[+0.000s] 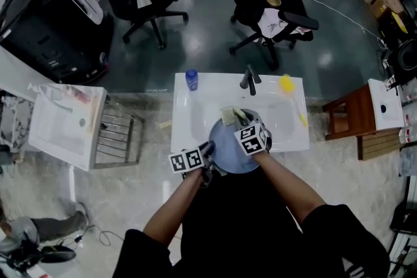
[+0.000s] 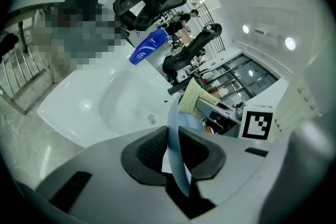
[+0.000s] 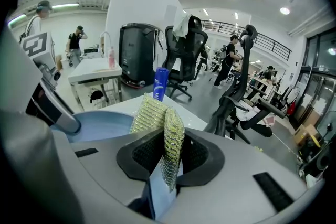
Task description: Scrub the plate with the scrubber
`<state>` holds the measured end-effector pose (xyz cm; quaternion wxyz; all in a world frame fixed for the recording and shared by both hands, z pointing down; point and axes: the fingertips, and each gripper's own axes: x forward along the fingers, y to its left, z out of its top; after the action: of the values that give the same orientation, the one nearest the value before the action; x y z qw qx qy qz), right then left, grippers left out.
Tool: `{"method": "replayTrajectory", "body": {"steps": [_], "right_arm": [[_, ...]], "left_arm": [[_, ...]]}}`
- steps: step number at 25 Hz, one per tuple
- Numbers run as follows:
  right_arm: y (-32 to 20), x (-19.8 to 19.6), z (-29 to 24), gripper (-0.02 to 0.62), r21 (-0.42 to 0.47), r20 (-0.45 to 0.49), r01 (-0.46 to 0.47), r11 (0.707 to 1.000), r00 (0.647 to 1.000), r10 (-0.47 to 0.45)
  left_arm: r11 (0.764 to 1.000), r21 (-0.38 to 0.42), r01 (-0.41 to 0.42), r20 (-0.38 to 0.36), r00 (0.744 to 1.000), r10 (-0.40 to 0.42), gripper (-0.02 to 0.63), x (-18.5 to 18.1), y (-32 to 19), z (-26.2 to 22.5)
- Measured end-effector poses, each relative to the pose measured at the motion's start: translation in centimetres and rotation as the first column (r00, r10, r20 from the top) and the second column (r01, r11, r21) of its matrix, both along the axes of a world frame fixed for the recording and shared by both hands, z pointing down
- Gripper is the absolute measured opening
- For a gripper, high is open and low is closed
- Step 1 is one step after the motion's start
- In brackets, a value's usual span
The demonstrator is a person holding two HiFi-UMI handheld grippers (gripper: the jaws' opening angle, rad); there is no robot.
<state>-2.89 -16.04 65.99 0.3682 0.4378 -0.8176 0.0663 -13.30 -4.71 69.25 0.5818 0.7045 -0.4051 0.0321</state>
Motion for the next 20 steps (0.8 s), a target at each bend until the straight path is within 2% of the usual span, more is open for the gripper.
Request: {"method": "replayTrajectory", "body": {"steps": [20], "right_arm": [[-0.4,5.0,0.6,0.064,0.029,-0.085,-0.057,0.998,0.995,0.059]], "left_arm": [[1.000,-0.018,0.001,-0.030,1.000,-0.001,0.058,1.0,-0.1,0.0]]}}
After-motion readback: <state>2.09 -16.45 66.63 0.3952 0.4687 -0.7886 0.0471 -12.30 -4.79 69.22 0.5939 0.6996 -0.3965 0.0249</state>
